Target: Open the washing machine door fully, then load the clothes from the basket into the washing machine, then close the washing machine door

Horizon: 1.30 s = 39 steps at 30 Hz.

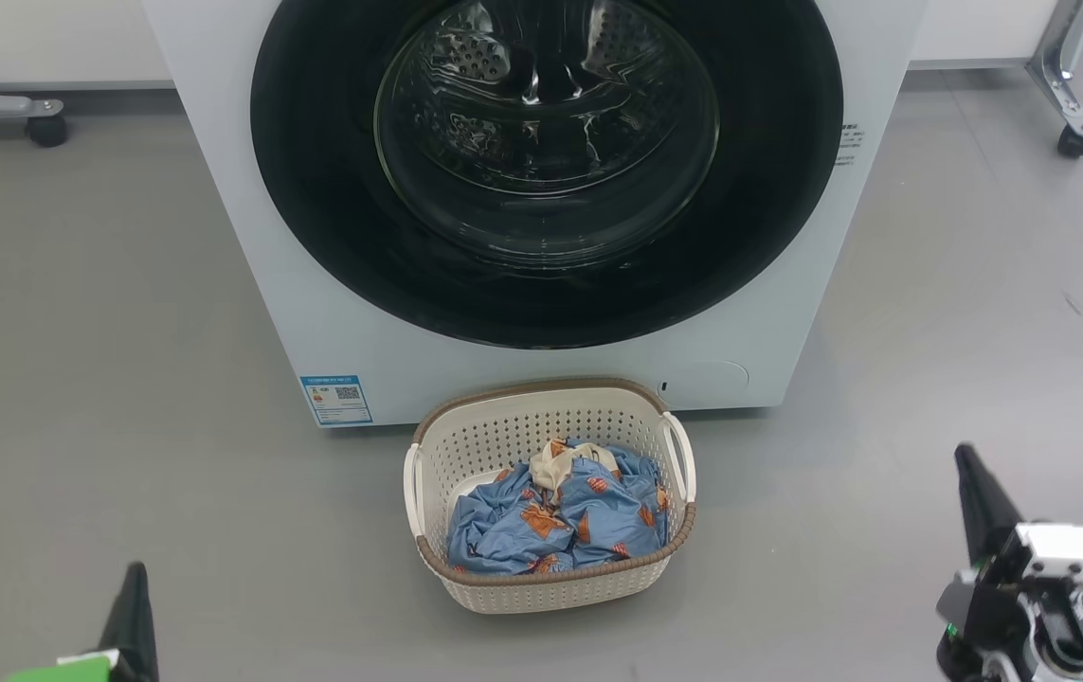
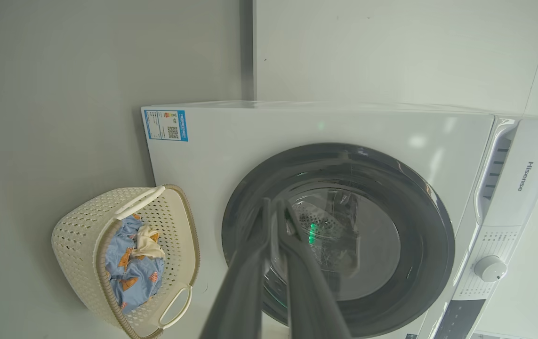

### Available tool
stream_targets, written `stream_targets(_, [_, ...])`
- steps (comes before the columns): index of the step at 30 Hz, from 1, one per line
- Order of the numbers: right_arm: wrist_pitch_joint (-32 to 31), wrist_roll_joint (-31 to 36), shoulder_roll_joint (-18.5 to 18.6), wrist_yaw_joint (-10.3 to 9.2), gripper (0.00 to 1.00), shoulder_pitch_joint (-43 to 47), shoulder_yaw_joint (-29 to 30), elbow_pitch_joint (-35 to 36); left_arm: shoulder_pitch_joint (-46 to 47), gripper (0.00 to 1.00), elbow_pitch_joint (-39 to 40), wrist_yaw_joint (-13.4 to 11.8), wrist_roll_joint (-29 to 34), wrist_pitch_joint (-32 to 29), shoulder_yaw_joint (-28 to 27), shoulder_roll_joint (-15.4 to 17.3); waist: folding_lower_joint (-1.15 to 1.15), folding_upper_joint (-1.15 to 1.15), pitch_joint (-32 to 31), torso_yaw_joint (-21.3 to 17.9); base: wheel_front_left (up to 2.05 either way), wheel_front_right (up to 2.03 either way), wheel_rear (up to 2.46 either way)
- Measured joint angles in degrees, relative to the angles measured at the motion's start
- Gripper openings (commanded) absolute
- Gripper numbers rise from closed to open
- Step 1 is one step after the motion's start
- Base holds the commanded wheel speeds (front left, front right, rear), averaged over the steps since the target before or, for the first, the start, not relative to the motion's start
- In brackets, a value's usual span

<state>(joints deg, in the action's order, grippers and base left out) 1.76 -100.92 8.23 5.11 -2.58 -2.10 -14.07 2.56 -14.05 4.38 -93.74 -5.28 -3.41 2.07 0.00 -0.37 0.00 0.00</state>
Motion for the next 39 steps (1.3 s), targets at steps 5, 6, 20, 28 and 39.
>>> stream_targets(5, [0.0, 0.0, -1.1, -0.13, 1.0, 1.4, -0.4, -1.2, -1.2, 1.0, -1.1, 0.0, 0.0, 0.0, 0.0, -0.6, 0.0, 0.0, 0.0, 0.0, 0.0, 0.0, 0.0])
stream_targets(6, [0.0, 0.0, -1.1, -0.13, 1.0, 1.4, -0.3, -1.1, -1.2, 1.0, -1.0, 0.0, 0.0, 0.1, 0.0, -0.6, 0.0, 0.0, 0.0, 0.0, 0.0, 0.0, 0.0])
stream_targets(20, [0.6, 0.7, -1.4, -0.05, 1.0, 0.8, -1.2, 0.0, -1.0, 1.0, 0.6, 0.1, 0.6, 2.2, -0.2, -0.5, 0.0, 0.0, 0.3, 0.1, 0.0, 0.0, 0.0])
stream_targets(28, [1.5, 3.6, -1.4, 0.07, 1.0, -0.4, -2.3, 0.9, -0.9, 1.0, 2.2, 0.3, 3.8, 3.8, -0.1, 0.0, 0.0, 0.0, 0.6, 0.1, 0.0, 0.0, 0.0])
stream_targets(39, [2.9, 8.2, -0.8, 0.21, 1.0, -1.7, -4.8, 1.6, -0.4, 1.0, 4.3, 0.5, 8.2, 6.1, 1.4, 1.8, 0.0, 0.0, 0.9, 0.1, 0.0, 0.0, 0.0])
